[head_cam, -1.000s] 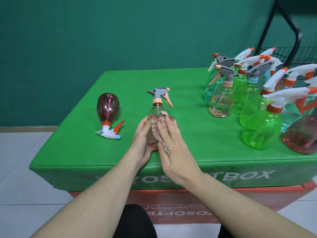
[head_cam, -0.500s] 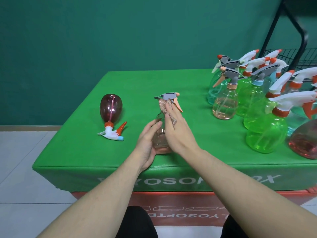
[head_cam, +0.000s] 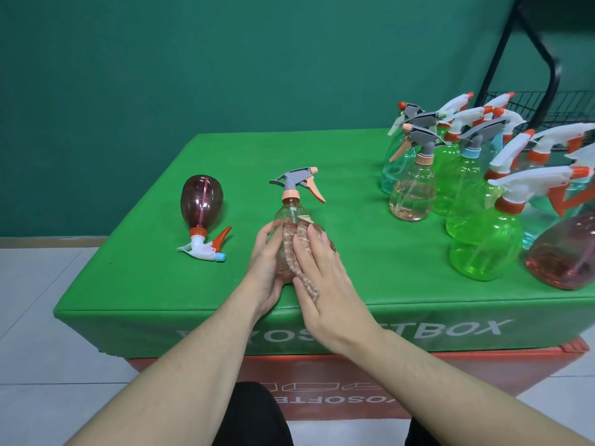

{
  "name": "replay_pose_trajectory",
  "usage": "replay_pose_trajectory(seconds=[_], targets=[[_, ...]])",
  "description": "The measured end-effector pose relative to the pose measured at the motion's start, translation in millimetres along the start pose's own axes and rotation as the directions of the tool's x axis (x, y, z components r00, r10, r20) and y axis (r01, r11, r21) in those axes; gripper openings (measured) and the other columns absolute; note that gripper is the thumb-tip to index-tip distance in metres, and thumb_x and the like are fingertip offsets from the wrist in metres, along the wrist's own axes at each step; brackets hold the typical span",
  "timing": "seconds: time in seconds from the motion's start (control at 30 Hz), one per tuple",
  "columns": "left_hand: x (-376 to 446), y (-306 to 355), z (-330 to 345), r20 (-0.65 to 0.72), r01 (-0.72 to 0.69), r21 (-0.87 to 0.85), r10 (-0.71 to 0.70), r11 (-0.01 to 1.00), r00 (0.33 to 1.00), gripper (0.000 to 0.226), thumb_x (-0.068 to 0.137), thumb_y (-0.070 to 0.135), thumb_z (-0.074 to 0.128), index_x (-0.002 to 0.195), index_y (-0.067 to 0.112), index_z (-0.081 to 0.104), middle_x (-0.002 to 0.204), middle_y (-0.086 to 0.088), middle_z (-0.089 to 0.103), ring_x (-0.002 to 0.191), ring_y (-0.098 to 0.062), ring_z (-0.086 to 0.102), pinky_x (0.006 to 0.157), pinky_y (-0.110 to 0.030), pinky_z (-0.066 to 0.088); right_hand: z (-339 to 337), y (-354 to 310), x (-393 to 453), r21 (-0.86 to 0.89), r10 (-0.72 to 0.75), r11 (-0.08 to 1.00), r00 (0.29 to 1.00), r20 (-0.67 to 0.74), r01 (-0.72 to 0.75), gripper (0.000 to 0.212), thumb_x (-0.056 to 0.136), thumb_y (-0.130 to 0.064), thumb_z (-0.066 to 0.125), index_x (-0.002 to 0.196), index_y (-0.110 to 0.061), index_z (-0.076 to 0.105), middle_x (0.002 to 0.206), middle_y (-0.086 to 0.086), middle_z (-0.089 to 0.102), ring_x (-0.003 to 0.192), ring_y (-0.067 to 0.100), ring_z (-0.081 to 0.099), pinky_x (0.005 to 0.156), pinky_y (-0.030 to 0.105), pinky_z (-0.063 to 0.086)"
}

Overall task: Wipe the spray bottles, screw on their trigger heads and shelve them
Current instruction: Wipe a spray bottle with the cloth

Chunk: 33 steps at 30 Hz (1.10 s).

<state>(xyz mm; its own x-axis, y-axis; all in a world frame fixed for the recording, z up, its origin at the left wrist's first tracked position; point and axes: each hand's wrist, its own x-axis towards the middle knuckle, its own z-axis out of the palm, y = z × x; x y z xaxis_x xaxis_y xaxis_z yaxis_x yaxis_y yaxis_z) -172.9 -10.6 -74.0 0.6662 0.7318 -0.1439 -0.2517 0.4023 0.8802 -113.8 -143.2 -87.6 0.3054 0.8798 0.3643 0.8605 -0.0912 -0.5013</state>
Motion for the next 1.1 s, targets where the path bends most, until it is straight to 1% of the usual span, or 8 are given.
replay_pose_trajectory(seconds=[0.1, 0.27, 0.37, 0.5, 0.67, 0.83, 0.93, 1.1], targets=[[-1, 1, 1, 0.011, 0.009, -0.026, -0.009, 1.0, 1.0, 0.067, 0.078, 0.031, 0.072, 0.139, 0.011, 0.053, 0.1, -0.007, 0.079, 0.086, -0.019, 0.076, 0.071, -0.032, 0.064, 1, 1, -5, -0.015, -0.025, 1.0, 1.0, -0.015, 0.025, 0.06, 0.104, -0.041, 0.019, 0.16, -0.03, 0.001, 0.168, -0.006, -0.013, 0.154, 0.012, -0.016, 0.127, 0.046, 0.005], [0, 2, -1, 0.052, 0.039, -0.014, -0.038, 0.999, 0.998, 0.044, 0.099, 0.031, 0.063, 0.139, 0.012, 0.056, 0.125, -0.014, 0.072, 0.101, -0.025, 0.072, 0.084, -0.04, 0.06, -1, 0, 7, 0.046, 0.005, 0.999, 0.999, -0.038, -0.003, 0.06, 0.103, -0.045, 0.017, 0.159, -0.032, 0.0, 0.168, -0.007, -0.012, 0.154, 0.011, -0.016, 0.127, 0.044, 0.005], [0, 0, -1, 0.112, 0.036, 0.079, -0.044, 0.996, 0.993, 0.051, 0.099, 0.045, 0.058, 0.141, 0.016, 0.059, 0.128, -0.011, 0.072, 0.108, -0.024, 0.071, 0.083, -0.04, 0.061, -7, -3, 25, 0.126, 0.075, 0.99, 0.995, -0.072, -0.065, 0.062, 0.103, -0.045, 0.019, 0.161, -0.028, 0.006, 0.169, -0.008, -0.008, 0.154, 0.01, -0.013, 0.128, 0.038, 0.002], [-1, 3, 2, 0.162, 0.048, 0.136, -0.07, 0.99, 0.984, 0.064, 0.087, 0.061, 0.056, 0.141, 0.026, 0.06, 0.129, -0.007, 0.072, 0.109, -0.021, 0.073, 0.075, -0.042, 0.062, -21, -3, 56, 0.187, 0.149, 0.974, 0.984, -0.095, -0.129, 0.058, 0.105, -0.04, 0.025, 0.161, -0.026, 0.018, 0.169, -0.006, 0.007, 0.155, 0.011, 0.002, 0.127, 0.033, 0.004], [1, 1, -1, 0.147, 0.099, 0.101, -0.113, 0.99, 0.983, 0.069, 0.084, 0.059, 0.059, 0.144, 0.027, 0.052, 0.128, -0.02, 0.07, 0.104, -0.038, 0.073, 0.073, -0.051, 0.063, -27, 4, 85, 0.344, 0.292, 0.903, 0.955, -0.047, -0.259, 0.05, 0.108, -0.04, 0.027, 0.157, -0.033, 0.032, 0.164, -0.012, 0.027, 0.15, 0.005, 0.023, 0.123, 0.026, 0.015], [4, 0, -2, 0.133, 0.082, 0.07, -0.091, 0.994, 0.987, 0.047, 0.101, 0.047, 0.054, 0.142, 0.024, 0.054, 0.118, -0.017, 0.074, 0.094, -0.034, 0.076, 0.074, -0.055, 0.062, -20, 7, 82, 0.398, 0.357, 0.863, 0.933, -0.045, -0.311, 0.049, 0.107, -0.045, 0.025, 0.155, -0.044, 0.029, 0.158, -0.012, 0.038, 0.136, 0.005, 0.043, 0.109, 0.02, 0.025], [4, 0, -4, 0.116, 0.059, 0.051, -0.064, 0.997, 0.991, 0.039, 0.105, 0.043, 0.049, 0.138, 0.023, 0.056, 0.115, -0.013, 0.075, 0.088, -0.027, 0.076, 0.071, -0.048, 0.063, -20, 1, 64, 0.356, 0.271, 0.907, 0.959, -0.083, -0.226, 0.051, 0.109, -0.036, 0.028, 0.159, -0.037, 0.022, 0.159, -0.009, 0.032, 0.126, -0.01, 0.035, 0.11, 0.015, 0.025], [2, 0, -2, 0.061, 0.07, 0.006, -0.07, 0.998, 0.996, 0.037, 0.109, 0.047, 0.039, 0.128, 0.025, 0.062, 0.114, -0.011, 0.077, 0.091, -0.024, 0.076, 0.076, -0.042, 0.059, -4, 2, 39, 0.162, 0.142, 0.978, 0.987, -0.072, -0.129, 0.063, 0.103, -0.044, 0.02, 0.162, -0.028, 0.005, 0.169, -0.011, -0.002, 0.152, -0.002, -0.004, 0.127, 0.044, 0.01]])
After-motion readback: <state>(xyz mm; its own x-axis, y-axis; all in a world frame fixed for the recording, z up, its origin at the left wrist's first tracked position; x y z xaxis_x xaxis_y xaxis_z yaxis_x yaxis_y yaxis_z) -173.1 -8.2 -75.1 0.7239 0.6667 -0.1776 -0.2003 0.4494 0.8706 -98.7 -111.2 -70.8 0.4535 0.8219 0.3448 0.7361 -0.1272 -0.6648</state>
